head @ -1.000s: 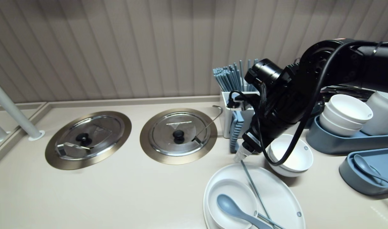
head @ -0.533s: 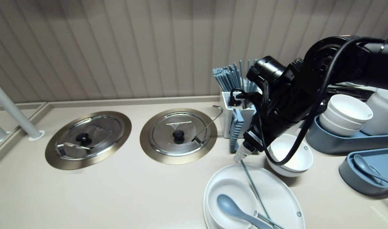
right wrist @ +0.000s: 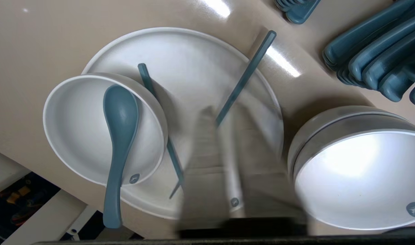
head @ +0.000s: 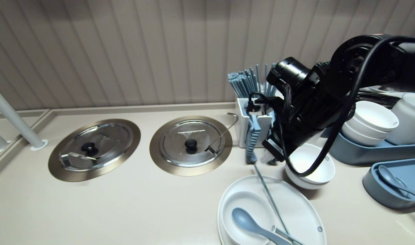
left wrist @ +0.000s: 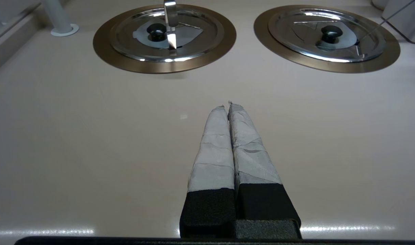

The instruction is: Put the spoon back from the bowl

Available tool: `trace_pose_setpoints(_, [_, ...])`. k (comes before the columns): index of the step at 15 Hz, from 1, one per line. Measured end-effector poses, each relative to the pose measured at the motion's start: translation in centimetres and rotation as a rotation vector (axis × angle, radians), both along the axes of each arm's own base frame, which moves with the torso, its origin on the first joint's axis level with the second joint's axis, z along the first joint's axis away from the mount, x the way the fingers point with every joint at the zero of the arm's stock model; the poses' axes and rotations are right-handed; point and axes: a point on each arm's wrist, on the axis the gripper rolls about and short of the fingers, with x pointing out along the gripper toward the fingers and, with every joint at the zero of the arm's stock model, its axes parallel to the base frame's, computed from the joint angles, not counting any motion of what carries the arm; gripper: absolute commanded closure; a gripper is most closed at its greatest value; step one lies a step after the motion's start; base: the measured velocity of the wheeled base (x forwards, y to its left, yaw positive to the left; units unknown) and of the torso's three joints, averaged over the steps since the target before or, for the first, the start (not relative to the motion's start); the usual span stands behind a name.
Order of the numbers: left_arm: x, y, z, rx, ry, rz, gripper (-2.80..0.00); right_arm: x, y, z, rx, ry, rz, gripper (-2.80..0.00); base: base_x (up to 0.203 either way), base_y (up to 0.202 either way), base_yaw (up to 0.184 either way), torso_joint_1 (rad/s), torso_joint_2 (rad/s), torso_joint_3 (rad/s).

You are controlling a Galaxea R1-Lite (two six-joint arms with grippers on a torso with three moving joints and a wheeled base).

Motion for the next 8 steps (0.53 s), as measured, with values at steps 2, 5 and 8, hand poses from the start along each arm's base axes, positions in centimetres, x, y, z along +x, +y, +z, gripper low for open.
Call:
trace_pose_setpoints(2, [0.0, 0.0, 0.0, 0.0, 0.0, 0.0, 0.0, -0.4, 0.0, 0.4, 0.009, -0.006, 0.007, 0.0, 0.0, 0.0, 0.0, 0.0, 0.0, 0.0])
trace_pose_setpoints(5, [0.0, 0.0, 0.0, 0.001, 0.0, 0.0, 0.0, -0.9, -0.3, 1.1, 0.02, -0.022, 0.01, 0.0, 0.0, 0.0, 0.0, 0.0, 0.0, 0.0])
trace_pose_setpoints(8, [0.0, 0.0, 0.0, 0.0, 0.0, 0.0, 0.0, -1.6, -0.4, 1.6, 0.025, -0.031, 0.018, 0.0, 0.0, 0.0, 0.0, 0.0, 0.0, 0.0])
